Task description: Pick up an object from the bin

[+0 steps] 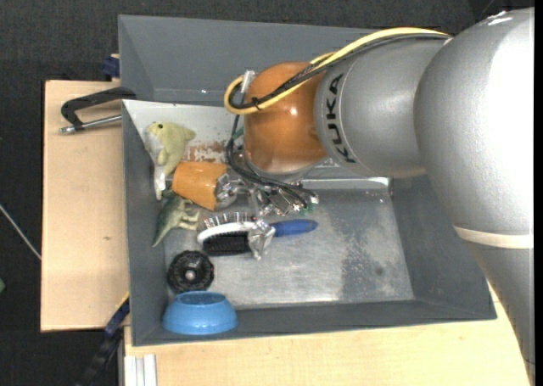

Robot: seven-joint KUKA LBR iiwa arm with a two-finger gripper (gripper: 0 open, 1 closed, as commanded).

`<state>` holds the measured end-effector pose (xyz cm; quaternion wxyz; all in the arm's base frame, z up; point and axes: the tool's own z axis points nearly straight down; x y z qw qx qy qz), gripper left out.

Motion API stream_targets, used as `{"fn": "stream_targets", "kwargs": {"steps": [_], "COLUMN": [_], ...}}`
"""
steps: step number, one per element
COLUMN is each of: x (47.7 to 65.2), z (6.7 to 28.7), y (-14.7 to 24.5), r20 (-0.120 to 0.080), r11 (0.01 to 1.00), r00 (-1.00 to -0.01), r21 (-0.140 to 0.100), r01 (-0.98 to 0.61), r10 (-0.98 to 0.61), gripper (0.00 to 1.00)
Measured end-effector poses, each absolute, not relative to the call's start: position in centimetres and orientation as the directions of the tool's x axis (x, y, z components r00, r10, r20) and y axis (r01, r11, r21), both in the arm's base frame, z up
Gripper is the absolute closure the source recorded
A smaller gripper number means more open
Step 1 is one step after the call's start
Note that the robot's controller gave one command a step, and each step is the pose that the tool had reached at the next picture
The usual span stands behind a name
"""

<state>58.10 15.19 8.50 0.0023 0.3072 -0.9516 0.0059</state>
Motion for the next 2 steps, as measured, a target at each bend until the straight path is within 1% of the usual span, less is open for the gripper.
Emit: {"fn": "stream_targets", "kwargs": {"steps": [1, 2], "x": [57.62, 57.67], "z": [7.96, 7.66], "y": [14.72, 14.85], "r20": [-0.006, -0.014], "r11": [0.815, 0.815], "r00": [-0.815, -0.815], "r21": [-0.004, -0.005], "r01": [-0.579, -0.579], "r10": [-0.579, -0.579], "gripper": [0.0, 1.0]}}
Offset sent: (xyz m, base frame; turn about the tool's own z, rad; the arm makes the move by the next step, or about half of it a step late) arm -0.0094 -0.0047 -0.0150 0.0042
